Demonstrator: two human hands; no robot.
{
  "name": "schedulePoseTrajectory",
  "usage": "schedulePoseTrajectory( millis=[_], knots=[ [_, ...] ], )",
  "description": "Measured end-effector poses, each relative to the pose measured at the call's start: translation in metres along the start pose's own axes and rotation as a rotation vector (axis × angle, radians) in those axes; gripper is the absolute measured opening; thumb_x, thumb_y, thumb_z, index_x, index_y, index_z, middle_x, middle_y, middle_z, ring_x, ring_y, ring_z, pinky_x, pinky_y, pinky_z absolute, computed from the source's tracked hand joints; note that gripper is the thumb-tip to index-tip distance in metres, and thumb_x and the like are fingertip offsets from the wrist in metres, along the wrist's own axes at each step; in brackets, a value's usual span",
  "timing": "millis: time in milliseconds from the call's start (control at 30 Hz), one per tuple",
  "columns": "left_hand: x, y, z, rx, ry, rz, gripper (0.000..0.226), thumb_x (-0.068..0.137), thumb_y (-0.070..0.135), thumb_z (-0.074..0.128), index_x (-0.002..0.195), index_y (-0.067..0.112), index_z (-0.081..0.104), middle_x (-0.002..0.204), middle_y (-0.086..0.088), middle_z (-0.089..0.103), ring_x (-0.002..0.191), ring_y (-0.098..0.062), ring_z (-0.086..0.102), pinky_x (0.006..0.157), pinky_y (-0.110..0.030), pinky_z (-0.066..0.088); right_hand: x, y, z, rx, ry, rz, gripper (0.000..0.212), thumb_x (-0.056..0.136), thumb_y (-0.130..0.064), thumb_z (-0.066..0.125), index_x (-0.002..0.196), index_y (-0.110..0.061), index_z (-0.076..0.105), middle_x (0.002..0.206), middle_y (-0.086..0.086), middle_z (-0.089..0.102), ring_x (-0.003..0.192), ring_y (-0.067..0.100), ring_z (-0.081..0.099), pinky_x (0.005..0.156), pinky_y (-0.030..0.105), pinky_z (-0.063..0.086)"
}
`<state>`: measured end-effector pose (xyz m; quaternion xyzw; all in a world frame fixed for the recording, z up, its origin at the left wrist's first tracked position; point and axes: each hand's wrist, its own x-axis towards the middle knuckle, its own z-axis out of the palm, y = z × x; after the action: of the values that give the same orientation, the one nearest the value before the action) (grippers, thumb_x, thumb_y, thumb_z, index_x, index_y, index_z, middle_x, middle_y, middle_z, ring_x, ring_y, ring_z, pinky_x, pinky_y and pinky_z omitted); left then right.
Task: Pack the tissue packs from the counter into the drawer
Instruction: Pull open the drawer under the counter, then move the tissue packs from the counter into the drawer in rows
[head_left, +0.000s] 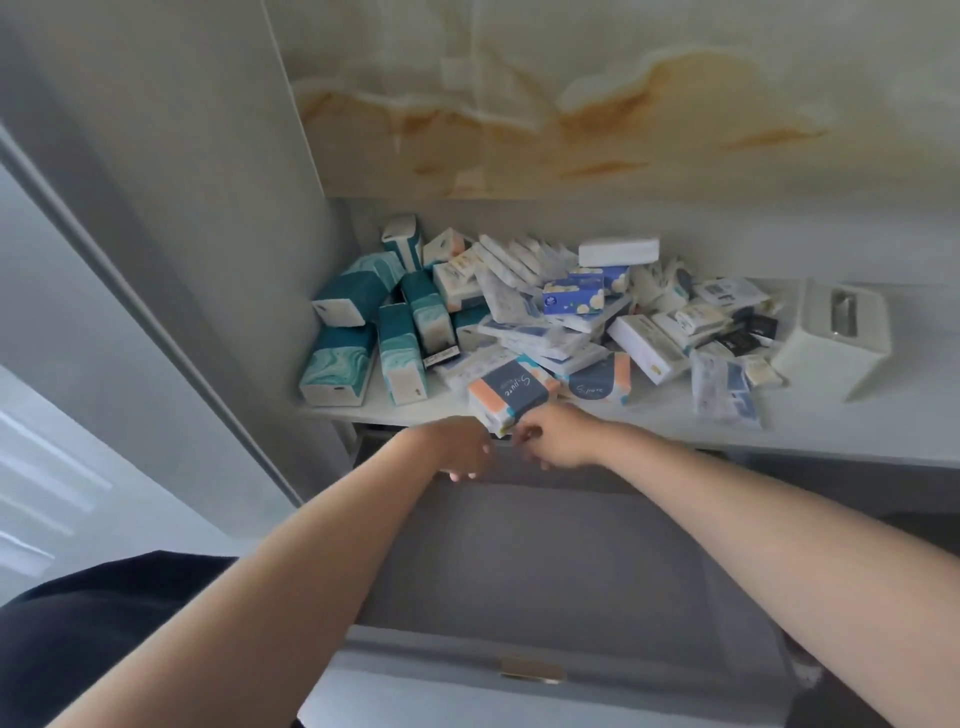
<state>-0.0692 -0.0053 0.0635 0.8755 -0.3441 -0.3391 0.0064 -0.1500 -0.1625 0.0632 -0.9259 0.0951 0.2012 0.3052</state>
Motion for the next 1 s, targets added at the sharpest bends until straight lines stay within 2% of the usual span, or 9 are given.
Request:
schedulePoseTrajectory(
  millis=[100, 200, 333, 500, 600, 733, 833, 900, 1000],
  knots=[
    [0.01, -0.026, -0.039, 0.016, 0.31, -0.095, 0.029, 0.094, 0.031, 0.05, 0.114, 0.018, 0.067, 0.112, -0.004, 0.067, 0.105, -0.025, 0.063, 0.091, -0.034, 0.051, 0.037, -0.025, -0.016, -0.059, 0.121, -0.065, 0.029, 0.094, -0.018, 0.05, 0.111, -0.033, 0.068, 0.104, -0.014, 0.059, 0.1, 0.015, 0.06, 0.088, 0.03, 0.049],
    [0.023, -0.064, -0.059, 0.007, 0.517, -0.162, 0.032, 0.093, 0.026, 0.05, 0.123, 0.017, 0.059, 0.125, -0.009, 0.059, 0.114, -0.03, 0.056, 0.094, -0.039, 0.049, 0.078, -0.053, -0.015, 0.001, 0.188, -0.103, 0.035, 0.094, -0.014, 0.046, 0.121, -0.028, 0.064, 0.121, -0.004, 0.061, 0.11, 0.018, 0.058, 0.088, 0.027, 0.046],
    [0.04, -0.117, -0.061, -0.181, 0.685, -0.228, 0.053, 0.092, 0.026, 0.056, 0.141, 0.014, 0.04, 0.137, -0.016, 0.04, 0.125, -0.035, 0.041, 0.103, -0.043, 0.038, 0.127, -0.086, -0.004, 0.046, 0.195, -0.123, 0.052, 0.093, -0.013, 0.057, 0.143, -0.016, 0.045, 0.136, 0.008, 0.056, 0.121, 0.028, 0.054, 0.095, 0.031, 0.045],
    [0.045, -0.147, -0.053, -0.543, 0.599, -0.131, 0.067, 0.092, 0.024, 0.06, 0.151, 0.015, 0.028, 0.137, -0.01, 0.051, 0.123, -0.027, 0.051, 0.098, -0.025, 0.036, 0.164, -0.106, 0.012, 0.13, 0.195, -0.112, 0.076, 0.09, -0.011, 0.061, 0.155, -0.018, 0.023, 0.15, 0.009, 0.043, 0.131, 0.027, 0.047, 0.099, 0.026, 0.038],
    [0.046, -0.151, -0.049, -0.817, 0.59, -0.034, 0.066, 0.087, 0.012, 0.065, 0.146, 0.014, 0.035, 0.122, 0.0, 0.061, 0.118, -0.021, 0.059, 0.104, -0.032, 0.043, 0.168, -0.111, 0.025, 0.15, 0.225, -0.106, 0.084, 0.089, -0.01, 0.062, 0.158, -0.02, 0.016, 0.156, 0.006, 0.036, 0.139, 0.026, 0.041, 0.105, 0.026, 0.036],
    [0.036, -0.151, -0.039, -0.783, 0.655, -0.072, 0.083, 0.078, 0.022, 0.077, 0.149, 0.022, 0.034, 0.126, -0.003, 0.052, 0.111, -0.014, 0.056, 0.096, -0.023, 0.043, 0.157, -0.11, 0.041, 0.2, 0.362, -0.152, 0.078, 0.085, -0.008, 0.064, 0.154, -0.022, 0.03, 0.151, 0.008, 0.039, 0.138, 0.025, 0.042, 0.111, 0.029, 0.036],
    [0.022, -0.147, -0.031, -0.747, 0.663, -0.043, 0.091, 0.071, 0.03, 0.084, 0.148, 0.025, 0.037, 0.133, -0.005, 0.043, 0.114, -0.016, 0.055, 0.1, -0.021, 0.041, 0.135, -0.107, 0.042, 0.201, 0.419, -0.24, 0.078, 0.083, -0.013, 0.07, 0.151, -0.024, 0.034, 0.144, 0.008, 0.039, 0.133, 0.021, 0.044, 0.104, 0.019, 0.033],
    [0.009, -0.141, -0.03, -0.741, 0.69, -0.015, 0.086, 0.07, 0.036, 0.085, 0.145, 0.029, 0.043, 0.13, -0.003, 0.045, 0.11, -0.015, 0.056, 0.103, -0.025, 0.043, 0.119, -0.104, 0.04, 0.214, 0.419, -0.274, 0.078, 0.081, -0.019, 0.074, 0.15, -0.026, 0.037, 0.14, 0.006, 0.039, 0.128, 0.02, 0.048, 0.102, 0.019, 0.035],
    [-0.014, -0.131, -0.024, -0.781, 0.703, 0.024, 0.064, 0.073, 0.05, 0.078, 0.132, 0.034, 0.058, 0.121, 0.001, 0.056, 0.102, -0.01, 0.06, 0.097, -0.028, 0.049, 0.098, -0.099, 0.033, 0.191, 0.351, -0.254, 0.083, 0.075, -0.033, 0.081, 0.147, -0.033, 0.039, 0.14, 0.002, 0.04, 0.127, 0.021, 0.049, 0.105, 0.033, 0.043]
  ],
)
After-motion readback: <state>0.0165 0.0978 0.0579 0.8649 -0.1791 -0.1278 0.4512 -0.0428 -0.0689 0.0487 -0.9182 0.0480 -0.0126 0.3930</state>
